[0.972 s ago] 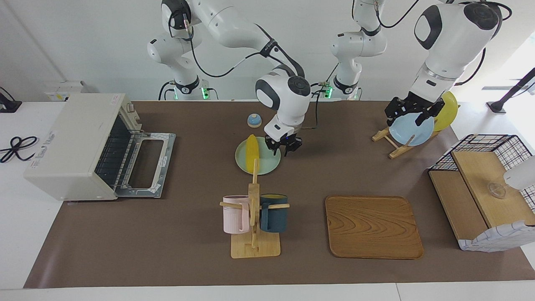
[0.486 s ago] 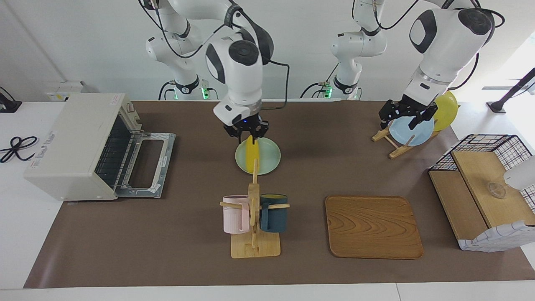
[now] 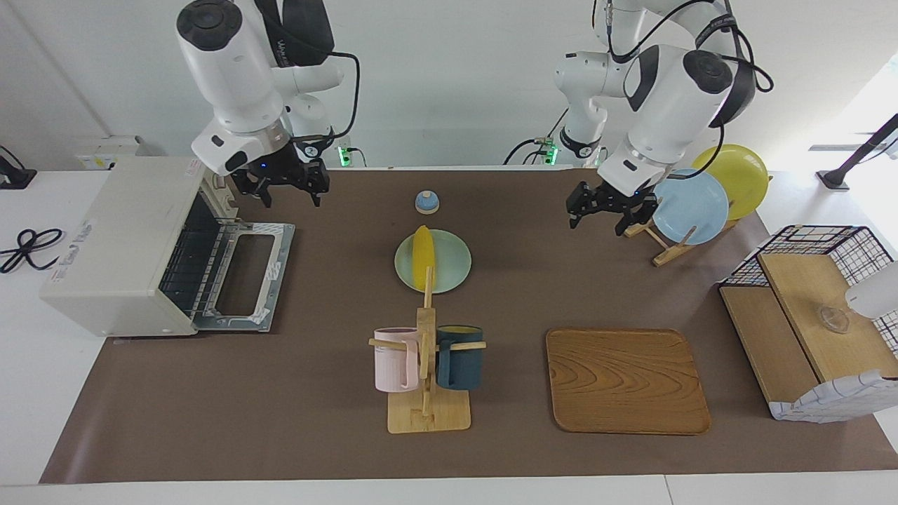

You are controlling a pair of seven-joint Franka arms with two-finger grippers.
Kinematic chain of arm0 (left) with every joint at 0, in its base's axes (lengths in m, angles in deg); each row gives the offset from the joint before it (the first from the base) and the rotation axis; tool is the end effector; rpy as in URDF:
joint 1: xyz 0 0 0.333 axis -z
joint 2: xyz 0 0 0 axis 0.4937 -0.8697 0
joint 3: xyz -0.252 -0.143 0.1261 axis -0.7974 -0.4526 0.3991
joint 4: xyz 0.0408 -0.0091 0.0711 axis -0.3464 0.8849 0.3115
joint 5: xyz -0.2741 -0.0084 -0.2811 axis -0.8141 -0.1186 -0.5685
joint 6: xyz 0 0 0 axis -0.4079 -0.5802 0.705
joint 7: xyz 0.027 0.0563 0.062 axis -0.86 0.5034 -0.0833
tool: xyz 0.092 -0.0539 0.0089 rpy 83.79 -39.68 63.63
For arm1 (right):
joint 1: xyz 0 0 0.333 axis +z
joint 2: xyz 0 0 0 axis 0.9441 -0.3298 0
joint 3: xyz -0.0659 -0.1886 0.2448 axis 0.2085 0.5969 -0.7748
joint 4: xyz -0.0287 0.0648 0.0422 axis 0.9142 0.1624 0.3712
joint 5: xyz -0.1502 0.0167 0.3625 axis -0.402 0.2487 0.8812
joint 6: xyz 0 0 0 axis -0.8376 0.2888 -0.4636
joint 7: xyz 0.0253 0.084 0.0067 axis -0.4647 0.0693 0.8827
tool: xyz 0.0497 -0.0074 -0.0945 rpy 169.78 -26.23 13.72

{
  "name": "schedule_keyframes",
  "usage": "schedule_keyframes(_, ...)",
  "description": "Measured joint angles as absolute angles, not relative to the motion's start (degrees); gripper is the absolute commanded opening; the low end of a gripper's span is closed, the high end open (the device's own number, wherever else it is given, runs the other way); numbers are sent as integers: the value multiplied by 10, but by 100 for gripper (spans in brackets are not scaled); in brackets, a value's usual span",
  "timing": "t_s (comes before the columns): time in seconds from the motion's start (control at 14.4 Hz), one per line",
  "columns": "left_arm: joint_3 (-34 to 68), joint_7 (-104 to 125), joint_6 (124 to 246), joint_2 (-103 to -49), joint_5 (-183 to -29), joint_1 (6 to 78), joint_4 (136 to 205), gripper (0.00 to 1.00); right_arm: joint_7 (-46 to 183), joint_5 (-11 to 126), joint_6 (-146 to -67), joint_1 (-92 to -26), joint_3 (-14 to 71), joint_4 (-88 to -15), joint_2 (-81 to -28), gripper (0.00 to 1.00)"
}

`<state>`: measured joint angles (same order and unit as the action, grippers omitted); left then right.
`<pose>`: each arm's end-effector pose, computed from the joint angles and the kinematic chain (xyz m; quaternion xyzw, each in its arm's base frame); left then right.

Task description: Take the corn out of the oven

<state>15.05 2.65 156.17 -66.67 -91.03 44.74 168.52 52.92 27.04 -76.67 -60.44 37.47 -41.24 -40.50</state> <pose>0.5293 -0.2053 0.5123 0.9933 -0.0790 0.0015 0.0840 0.5468 0.0848 0.5836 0.9982 0.0074 -0.0585 0.0085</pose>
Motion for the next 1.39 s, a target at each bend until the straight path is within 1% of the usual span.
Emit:
schedule_keyframes(0.35,148,168,1658,-718,-914,564,1686,100,562,270,-746,-631,376,-412,-395,100)
schedule_keyframes(0.62,148,237,1733,-770,-914,633,1687,100,588,270,-740,-637,381,-413,-393,100)
schedule_keyframes(0.83,149,270,1779,-814,-914,672,1684,100,589,270,-740,-629,381,-420,-388,100)
schedule_keyframes(0.97,150,287,1794,-849,-914,692,1670,100,589,270,-760,-627,381,-444,-381,100)
schedule_keyframes(1.04,150,291,1796,-866,-914,700,1660,100,589,270,-782,-627,380,-469,-374,100)
schedule_keyframes(1.18,151,298,1797,-891,-905,709,1645,100,589,270,-852,-622,378,-546,-351,100)
schedule_keyframes(1.25,152,307,1799,-900,-897,713,1642,100,589,270,-889,-618,378,-592,-336,84)
schedule_keyframes(1.39,152,327,1812,-912,-880,721,1642,100,588,270,-935,-614,378,-664,-313,33)
